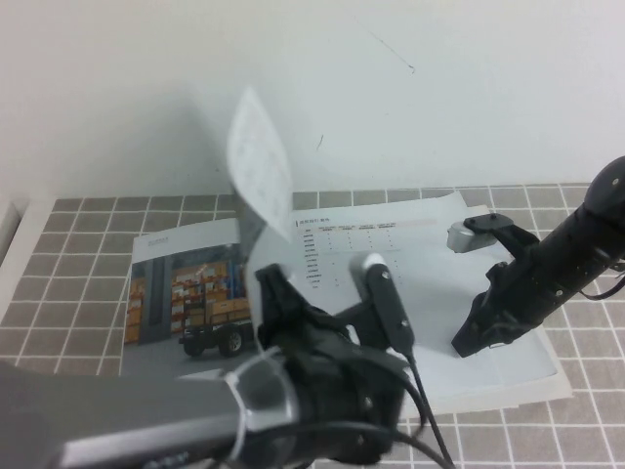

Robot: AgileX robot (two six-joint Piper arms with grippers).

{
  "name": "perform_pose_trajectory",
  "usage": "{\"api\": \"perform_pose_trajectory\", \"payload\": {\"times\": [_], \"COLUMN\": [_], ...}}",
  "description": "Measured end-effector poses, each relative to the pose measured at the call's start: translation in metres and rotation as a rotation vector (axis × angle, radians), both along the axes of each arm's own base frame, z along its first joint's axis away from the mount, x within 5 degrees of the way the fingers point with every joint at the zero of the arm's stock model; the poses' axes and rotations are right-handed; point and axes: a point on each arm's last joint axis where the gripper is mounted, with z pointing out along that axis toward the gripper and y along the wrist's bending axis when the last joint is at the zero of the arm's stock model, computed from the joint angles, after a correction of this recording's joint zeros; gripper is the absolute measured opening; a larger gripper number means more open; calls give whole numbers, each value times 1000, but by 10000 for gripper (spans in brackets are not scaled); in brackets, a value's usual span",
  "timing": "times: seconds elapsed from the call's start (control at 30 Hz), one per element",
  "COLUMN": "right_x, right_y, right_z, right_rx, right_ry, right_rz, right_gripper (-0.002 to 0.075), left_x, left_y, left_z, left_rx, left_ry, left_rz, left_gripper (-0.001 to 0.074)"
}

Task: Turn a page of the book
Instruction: Open the closed book

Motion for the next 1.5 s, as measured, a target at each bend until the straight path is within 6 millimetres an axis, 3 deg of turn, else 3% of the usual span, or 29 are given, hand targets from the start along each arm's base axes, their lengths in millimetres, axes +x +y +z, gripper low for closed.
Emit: {"api": "perform_pose_trajectory", "payload": {"times": [0.17,0.43,0.67,0.93,1.1,1.23,1.37,1.5], "right_x": [-1,-1,-1,-4,-7,-14,-28,-50], "right_y": [0,0,0,0,0,-2,-5,-8], "right_z": [0,0,1,10,45,89,139,186], "right_rx": [1,1,8,7,21,41,62,90], "right_ry": [-3,-3,0,-31,-126,-247,-387,-509], "right_rz": [-7,-7,-11,8,24,25,20,0], "right_gripper": [0,0,-1,-1,-1,-1,-1,-1], "left_x": [23,56,56,44,33,24,20,27], "left_y": [37,85,111,131,137,142,144,145], "left_z": [2,-13,-39,-34,9,39,52,52], "left_rx": [-109,-293,-447,-549,-601,-645,-672,-695], "left_ry": [181,414,559,529,439,358,315,275], "left_rz": [161,317,296,248,198,160,139,130], "left_gripper": [-4,-4,-4,-4,-4,-4,-4,-4]}}
